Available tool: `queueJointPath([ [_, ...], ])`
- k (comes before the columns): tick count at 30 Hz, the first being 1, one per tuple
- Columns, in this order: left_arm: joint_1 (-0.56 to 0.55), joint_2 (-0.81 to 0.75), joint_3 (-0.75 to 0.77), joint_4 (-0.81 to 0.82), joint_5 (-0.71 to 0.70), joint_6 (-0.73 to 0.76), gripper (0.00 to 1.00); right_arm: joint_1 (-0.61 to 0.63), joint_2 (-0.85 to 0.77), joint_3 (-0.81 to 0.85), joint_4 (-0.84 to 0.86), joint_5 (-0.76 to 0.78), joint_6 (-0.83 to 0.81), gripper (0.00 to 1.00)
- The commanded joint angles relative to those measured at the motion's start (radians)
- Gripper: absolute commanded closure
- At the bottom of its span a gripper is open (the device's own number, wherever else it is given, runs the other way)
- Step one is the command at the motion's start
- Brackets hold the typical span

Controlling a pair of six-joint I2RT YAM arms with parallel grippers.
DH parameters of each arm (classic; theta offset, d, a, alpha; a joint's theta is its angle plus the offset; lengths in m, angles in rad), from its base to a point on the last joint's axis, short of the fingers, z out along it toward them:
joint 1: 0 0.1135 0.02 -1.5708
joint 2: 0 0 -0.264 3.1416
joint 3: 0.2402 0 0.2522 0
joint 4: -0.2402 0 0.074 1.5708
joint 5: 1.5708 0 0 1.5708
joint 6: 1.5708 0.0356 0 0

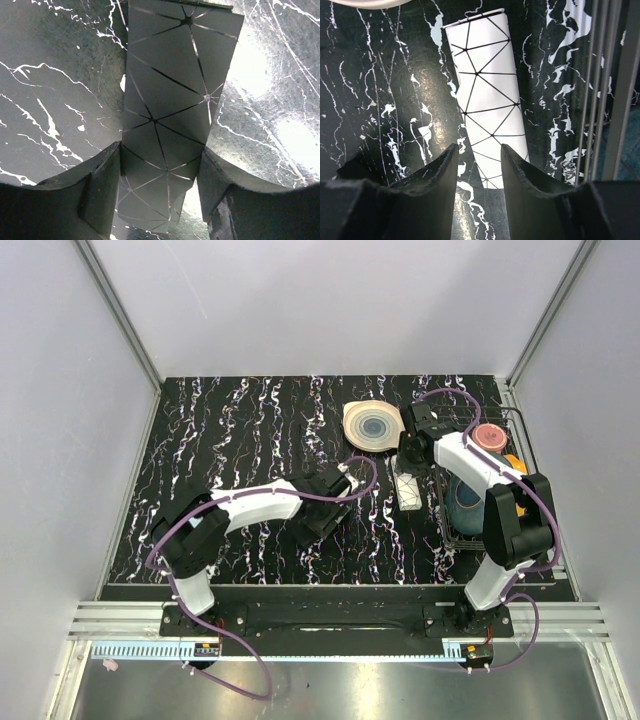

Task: Organize the sunglasses
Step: Place the sunglasses case at the center of the board, then rotate the sunglasses case at the center of the board.

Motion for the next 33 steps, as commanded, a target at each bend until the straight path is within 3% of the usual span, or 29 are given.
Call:
queueJointPath([
  [1,-0.003,-0.015,-0.002,0.026,-0.084,0.001,0.39,-0.005,-0.020,0.040,0.014,-0.056,0.023,0.55],
  [2,0.000,-0.023,0.001,0.020,-0.108,-0.011,0.26,-0.006,-0.020,0.046,0.014,-0.062,0.026,0.55],
  [5,0.002,-0.077,0.001,0.006,-0.128,-0.049,0.09,-0.006,-0.023,0.054,0.020,-0.070,0.035,0.55],
  [8,0.000,-0.158,-0.022,0.017,-0.127,-0.109,0.01,-0.003,-0.064,0.033,0.066,-0.040,0.046,0.55],
  [11,0.002,-0.254,-0.059,0.034,-0.132,-0.192,0.01,-0.003,-0.101,0.005,0.139,-0.089,0.041,0.53],
  [14,0.003,-0.368,-0.131,0.101,-0.087,-0.284,0.19,0.008,-0.090,-0.004,0.195,-0.209,0.032,0.54],
  [15,0.003,-0.397,-0.158,0.127,-0.064,-0.307,0.36,0.015,-0.081,-0.003,0.204,-0.268,0.022,0.55],
  [17,-0.001,-0.478,-0.244,0.202,-0.009,-0.376,0.50,0.058,-0.055,0.011,0.209,-0.281,-0.012,0.58],
  [19,-0.021,-0.544,-0.322,0.239,0.014,-0.428,0.73,0.081,-0.032,0.017,0.213,-0.324,-0.020,0.59],
  [22,-0.061,-0.607,-0.416,0.293,0.022,-0.486,0.91,0.110,-0.002,0.020,0.236,-0.382,-0.008,0.63],
  [25,-0.103,-0.630,-0.497,0.357,0.037,-0.530,1.00,0.126,0.037,0.030,0.258,-0.412,0.008,0.69],
  [33,-0.167,-0.581,-0.655,0.548,0.028,-0.665,1.00,0.166,0.193,0.134,0.189,-0.390,-0.043,0.78],
])
